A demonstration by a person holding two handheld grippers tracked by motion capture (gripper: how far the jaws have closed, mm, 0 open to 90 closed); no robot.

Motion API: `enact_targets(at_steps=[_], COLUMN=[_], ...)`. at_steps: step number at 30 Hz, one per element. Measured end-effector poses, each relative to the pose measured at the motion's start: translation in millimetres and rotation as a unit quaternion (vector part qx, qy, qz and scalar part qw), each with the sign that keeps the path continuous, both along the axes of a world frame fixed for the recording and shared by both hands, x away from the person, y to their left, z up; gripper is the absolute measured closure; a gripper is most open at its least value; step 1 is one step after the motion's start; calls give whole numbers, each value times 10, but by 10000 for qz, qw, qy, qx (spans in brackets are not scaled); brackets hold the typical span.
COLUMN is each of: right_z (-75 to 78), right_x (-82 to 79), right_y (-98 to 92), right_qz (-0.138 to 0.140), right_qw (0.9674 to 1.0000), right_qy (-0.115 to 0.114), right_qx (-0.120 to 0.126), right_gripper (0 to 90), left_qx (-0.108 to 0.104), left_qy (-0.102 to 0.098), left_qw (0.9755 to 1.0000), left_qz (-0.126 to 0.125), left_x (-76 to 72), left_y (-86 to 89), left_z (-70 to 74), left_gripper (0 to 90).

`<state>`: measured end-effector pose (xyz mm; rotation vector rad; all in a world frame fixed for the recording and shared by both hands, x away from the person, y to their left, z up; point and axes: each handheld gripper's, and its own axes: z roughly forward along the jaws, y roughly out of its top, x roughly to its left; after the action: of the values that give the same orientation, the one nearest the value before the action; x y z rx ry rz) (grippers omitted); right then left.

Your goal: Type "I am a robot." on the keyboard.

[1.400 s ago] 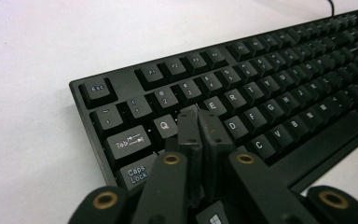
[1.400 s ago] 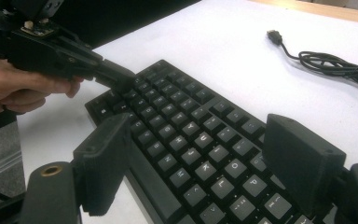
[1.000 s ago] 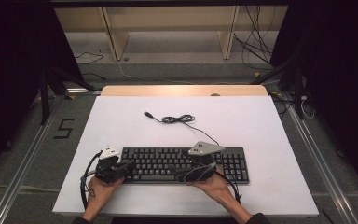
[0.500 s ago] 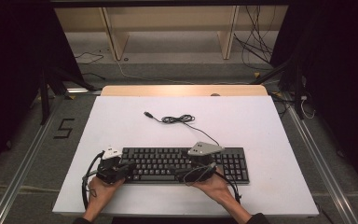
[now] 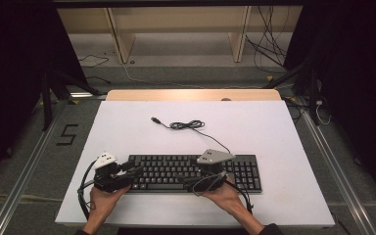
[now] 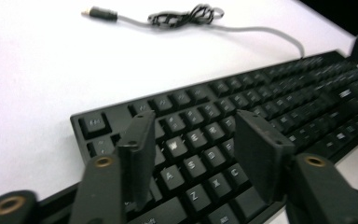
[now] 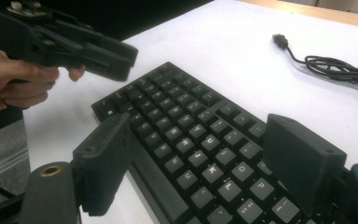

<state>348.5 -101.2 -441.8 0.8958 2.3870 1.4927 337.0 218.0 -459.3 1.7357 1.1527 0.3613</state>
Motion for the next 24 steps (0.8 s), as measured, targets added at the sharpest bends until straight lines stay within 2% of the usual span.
enact_targets(at_steps=[8,15,24], right_z=[-13,-35,-73], right_x=[-13,-19,-22], right_y=[22,43,69], right_qz=[60,103,254], right_qw=[10000,9999,9995], right_qy=[28,76,153], right_qx=[-21,-26,-93], right_gripper=[271,322,509], left_qx=[-165,-221,-277], left_qy=[-312,-430,-599], left_qw=[9994,9988,9977], left_qz=[-46,-80,-121], left_x=[-72,-100,-132], left_y=[16,6,4], left_z=[51,66,88], left_gripper=[373,332,303])
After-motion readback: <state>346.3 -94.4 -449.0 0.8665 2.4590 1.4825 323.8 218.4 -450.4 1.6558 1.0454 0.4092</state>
